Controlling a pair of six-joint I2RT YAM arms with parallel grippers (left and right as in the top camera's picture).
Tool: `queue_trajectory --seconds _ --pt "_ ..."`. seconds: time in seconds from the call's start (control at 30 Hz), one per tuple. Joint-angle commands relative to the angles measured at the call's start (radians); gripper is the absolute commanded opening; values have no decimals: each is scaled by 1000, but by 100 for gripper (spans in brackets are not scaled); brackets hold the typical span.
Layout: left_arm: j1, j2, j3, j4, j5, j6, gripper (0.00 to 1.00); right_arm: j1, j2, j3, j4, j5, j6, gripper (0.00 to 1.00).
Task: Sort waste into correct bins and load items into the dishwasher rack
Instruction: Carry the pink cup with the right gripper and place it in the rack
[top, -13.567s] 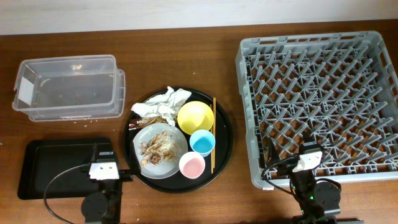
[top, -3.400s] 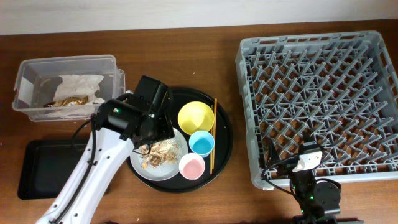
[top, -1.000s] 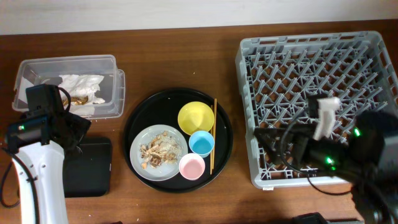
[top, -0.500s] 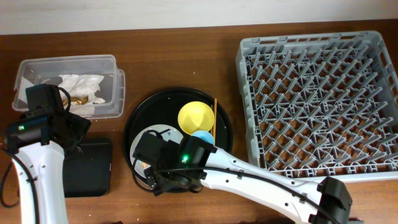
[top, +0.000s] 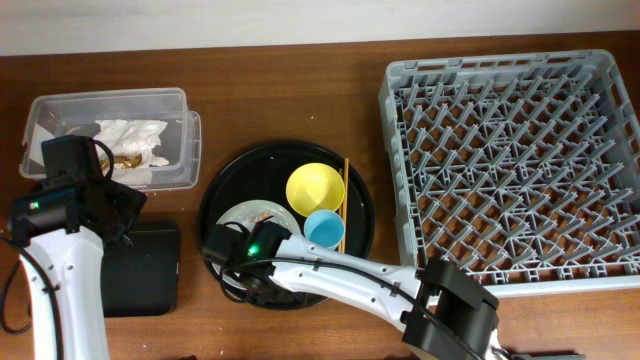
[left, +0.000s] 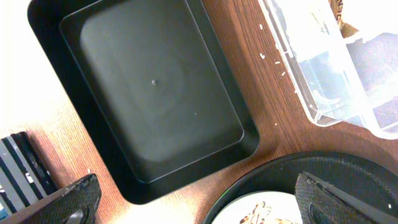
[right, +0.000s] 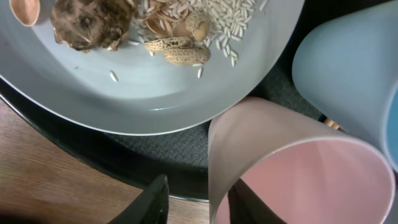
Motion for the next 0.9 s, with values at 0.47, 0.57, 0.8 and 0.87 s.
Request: queue_trajectory --seconds 0.47,0.57,0.8,0.87 --pt "5 -6 4 -1 -14 13 99 -619 -322 800 -543 -262 -479 4" --pt "5 -6 4 -1 -14 13 99 -1074 -333 778 -543 -585 -687 4" --pt "5 -6 4 -1 -14 13 99 -1672 -277 114 -536 -1317 -1316 4" --pt "5 -6 4 -1 -14 13 99 -1658 -190 62 -520 -1375 -1394 4"
